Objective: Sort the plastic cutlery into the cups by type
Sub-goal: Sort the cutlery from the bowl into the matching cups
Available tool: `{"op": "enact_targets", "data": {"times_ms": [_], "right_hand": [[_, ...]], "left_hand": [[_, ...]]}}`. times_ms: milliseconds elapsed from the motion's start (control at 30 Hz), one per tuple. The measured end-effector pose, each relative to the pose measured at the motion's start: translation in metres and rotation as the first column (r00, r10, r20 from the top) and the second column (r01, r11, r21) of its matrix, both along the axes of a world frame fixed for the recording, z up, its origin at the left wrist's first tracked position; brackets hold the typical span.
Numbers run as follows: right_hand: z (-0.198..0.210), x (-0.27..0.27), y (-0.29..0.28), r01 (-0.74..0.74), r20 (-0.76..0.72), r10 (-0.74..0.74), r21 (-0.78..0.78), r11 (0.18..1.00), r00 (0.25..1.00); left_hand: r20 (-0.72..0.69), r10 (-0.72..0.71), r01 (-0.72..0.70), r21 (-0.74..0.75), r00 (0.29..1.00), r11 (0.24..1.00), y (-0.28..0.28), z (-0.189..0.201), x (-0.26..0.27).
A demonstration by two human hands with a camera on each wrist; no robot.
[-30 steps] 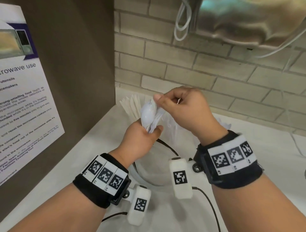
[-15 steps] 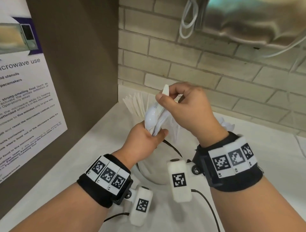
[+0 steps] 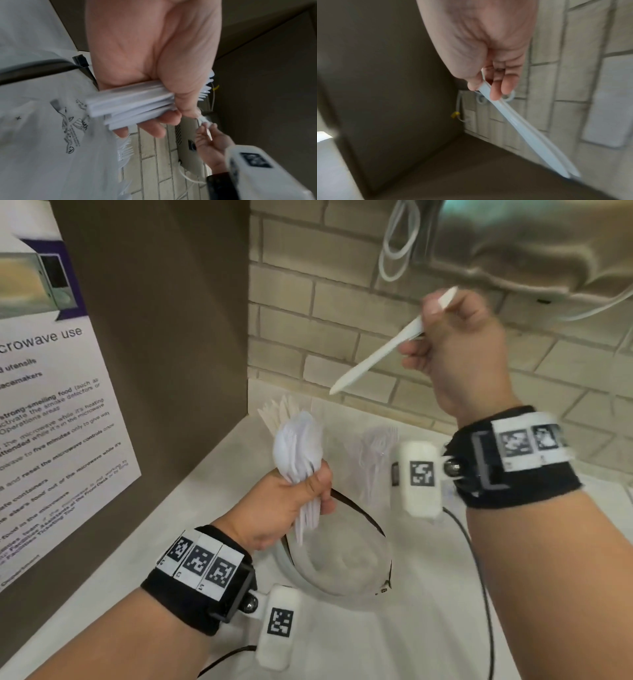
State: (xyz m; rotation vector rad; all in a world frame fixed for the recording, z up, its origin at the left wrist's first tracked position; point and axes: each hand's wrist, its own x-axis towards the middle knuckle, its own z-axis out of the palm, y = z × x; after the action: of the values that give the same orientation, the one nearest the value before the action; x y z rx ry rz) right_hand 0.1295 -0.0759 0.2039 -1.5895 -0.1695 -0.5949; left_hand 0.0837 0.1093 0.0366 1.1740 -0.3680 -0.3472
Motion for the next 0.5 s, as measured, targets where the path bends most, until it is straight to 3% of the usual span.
{"op": "enact_targets", "data": {"times_ms": [200,333,500], "right_hand": [[-0.055,0.051,0.033,-0.052,-0.149,0.004,-0.32,0.946,0.989],[-0.08,0.079,0.048,-0.034,-0.152,-0.046,-0.485,0.874,0.987],[-0.107,0.092,0.051,-0.202,-0.427,-0.1,-0.607,0.769,0.899]], "left_hand": [[-0.105,-0.153,0.125,-0.236,0.983,0.964,0.016,-0.006,0.012],[-0.108,-0.185,0.152,-0.261,0.977,0.953,0.023,-0.011,0.014],[-0.121,-0.192,0.162,-0.222,0.974,0.961,0.02,-0.012,0.015]]}}
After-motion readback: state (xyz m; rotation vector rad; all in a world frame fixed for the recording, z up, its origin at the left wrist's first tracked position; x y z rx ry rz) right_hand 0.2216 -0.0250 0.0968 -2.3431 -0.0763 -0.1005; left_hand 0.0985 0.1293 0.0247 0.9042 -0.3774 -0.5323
